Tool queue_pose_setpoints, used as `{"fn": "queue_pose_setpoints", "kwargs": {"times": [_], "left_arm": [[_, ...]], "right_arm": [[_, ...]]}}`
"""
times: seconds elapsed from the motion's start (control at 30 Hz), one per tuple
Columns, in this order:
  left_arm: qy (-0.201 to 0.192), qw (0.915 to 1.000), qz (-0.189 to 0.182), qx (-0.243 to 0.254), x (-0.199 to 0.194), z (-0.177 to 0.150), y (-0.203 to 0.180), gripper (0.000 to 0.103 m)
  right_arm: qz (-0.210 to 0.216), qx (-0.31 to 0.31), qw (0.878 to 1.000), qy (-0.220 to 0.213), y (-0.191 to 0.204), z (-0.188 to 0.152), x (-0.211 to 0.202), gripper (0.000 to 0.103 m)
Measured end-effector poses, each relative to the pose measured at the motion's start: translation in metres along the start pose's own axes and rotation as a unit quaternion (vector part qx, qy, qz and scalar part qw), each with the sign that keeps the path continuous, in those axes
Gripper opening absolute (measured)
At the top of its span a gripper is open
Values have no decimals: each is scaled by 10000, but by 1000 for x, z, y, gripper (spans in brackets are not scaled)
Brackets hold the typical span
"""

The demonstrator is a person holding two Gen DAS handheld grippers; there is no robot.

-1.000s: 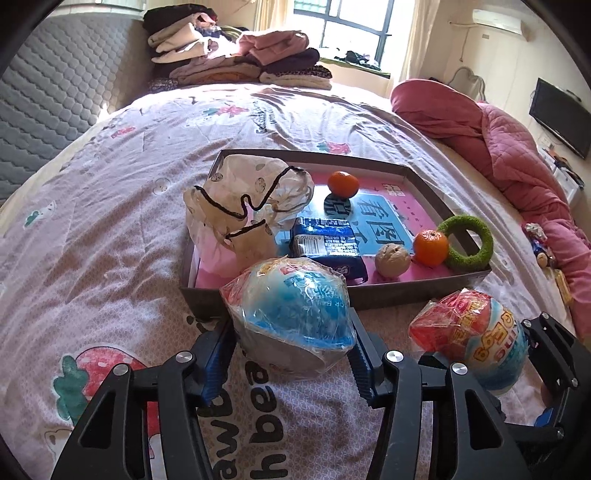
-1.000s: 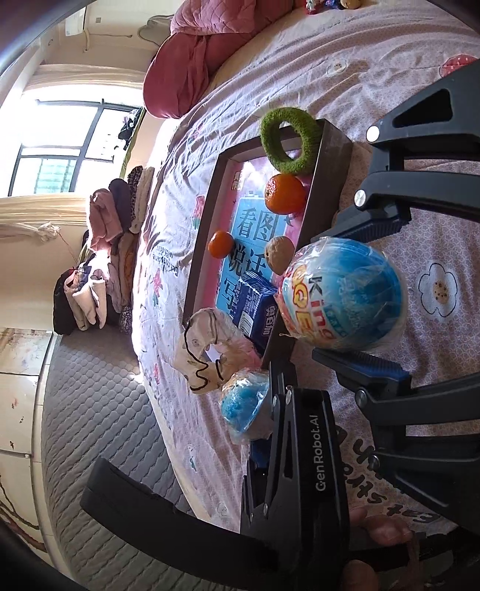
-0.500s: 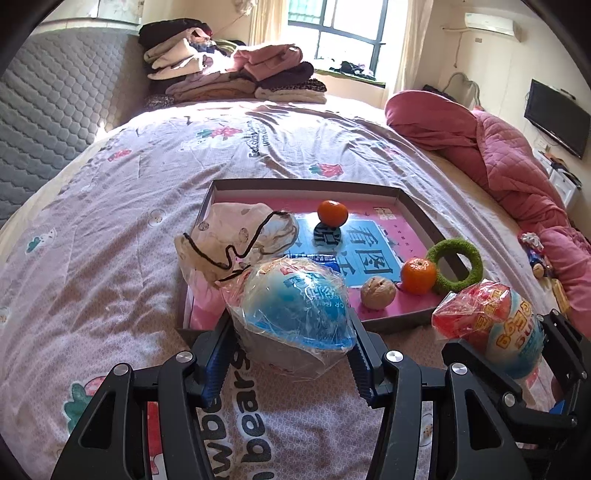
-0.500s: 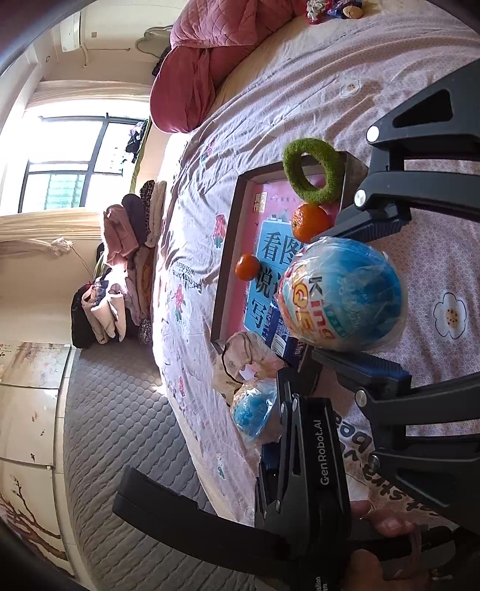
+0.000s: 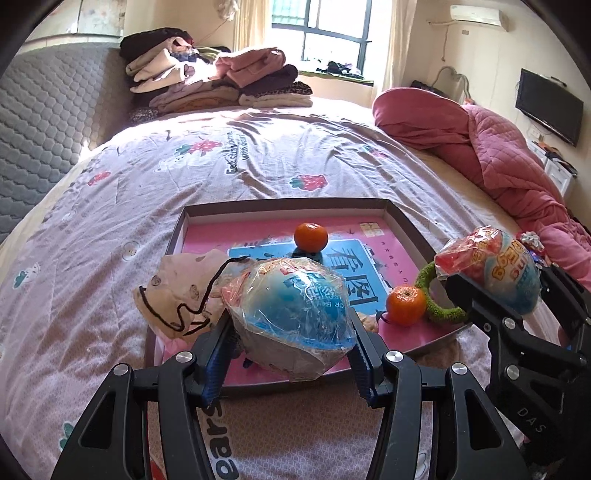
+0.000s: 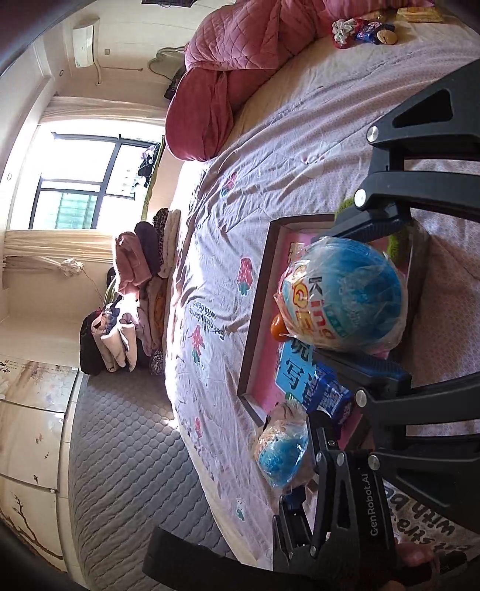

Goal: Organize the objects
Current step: 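Carry the blue egg with the left tool while the right tool carries its egg over the tray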

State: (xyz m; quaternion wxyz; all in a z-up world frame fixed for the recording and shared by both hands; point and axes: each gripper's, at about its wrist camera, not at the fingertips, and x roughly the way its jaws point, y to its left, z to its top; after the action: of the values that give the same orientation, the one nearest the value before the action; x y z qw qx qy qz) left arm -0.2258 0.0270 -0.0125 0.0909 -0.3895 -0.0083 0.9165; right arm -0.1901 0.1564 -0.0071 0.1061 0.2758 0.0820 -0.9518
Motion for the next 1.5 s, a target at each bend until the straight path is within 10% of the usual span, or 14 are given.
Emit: {"fn": "queue_pose_setpoints", "kwargs": {"times": [1.5], "left_arm": [[212, 9994, 230, 164, 55, -6, -17, 58]], "right_arm": [[-78, 404, 9974, 593, -26, -27, 60, 53]]}}
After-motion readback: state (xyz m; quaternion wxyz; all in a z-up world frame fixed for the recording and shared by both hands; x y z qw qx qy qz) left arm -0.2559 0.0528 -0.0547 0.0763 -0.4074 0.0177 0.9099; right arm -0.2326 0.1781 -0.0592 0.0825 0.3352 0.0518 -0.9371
